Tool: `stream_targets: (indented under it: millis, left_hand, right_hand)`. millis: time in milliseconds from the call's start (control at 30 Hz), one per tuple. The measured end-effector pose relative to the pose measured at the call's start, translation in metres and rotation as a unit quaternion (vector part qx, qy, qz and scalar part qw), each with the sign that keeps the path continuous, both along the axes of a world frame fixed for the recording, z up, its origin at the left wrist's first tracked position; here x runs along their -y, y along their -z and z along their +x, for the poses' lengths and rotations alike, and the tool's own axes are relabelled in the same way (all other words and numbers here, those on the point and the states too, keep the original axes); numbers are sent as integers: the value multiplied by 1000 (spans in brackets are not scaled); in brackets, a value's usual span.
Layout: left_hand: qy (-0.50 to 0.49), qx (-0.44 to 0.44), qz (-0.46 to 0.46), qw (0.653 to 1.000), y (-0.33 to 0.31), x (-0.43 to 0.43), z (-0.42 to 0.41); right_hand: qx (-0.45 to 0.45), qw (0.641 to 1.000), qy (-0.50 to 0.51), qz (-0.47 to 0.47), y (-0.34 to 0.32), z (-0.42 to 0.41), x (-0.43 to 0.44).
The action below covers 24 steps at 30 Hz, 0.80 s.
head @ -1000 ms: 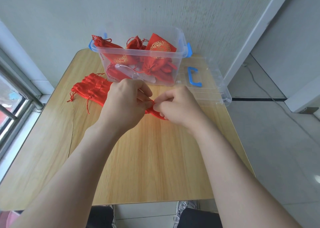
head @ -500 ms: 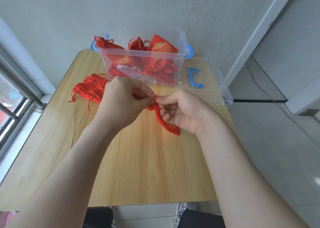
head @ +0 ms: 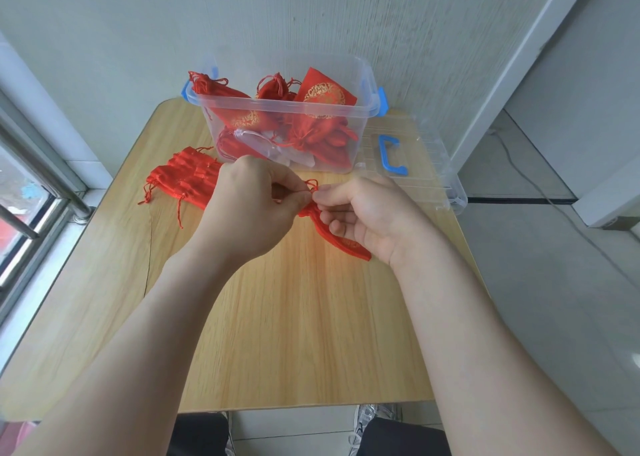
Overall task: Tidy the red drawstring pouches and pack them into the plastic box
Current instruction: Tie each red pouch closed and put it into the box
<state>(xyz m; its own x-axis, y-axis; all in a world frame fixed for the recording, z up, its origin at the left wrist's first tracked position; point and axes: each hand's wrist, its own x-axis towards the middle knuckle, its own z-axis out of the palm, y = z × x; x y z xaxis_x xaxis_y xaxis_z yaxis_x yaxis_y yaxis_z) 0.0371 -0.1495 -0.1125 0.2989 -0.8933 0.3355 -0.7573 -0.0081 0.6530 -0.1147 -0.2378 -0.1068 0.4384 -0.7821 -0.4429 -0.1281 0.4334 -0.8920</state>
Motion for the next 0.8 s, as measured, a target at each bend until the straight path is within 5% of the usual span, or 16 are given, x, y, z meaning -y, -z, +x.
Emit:
stream_targets:
  millis: [233,467,800]
  left_hand:
    - [-6,-17,99,995,0,3,-6]
    - [-56,-138,110,983,-5,1,-6]
    - [-65,-136,120,981,2,4,-4]
  right_hand:
    - [-74,993,-16,-89,3,3,0]
    - [-54,994,-22,-87,-1,1,-2]
    - [-34,996,-55,-68,-7,0,-7]
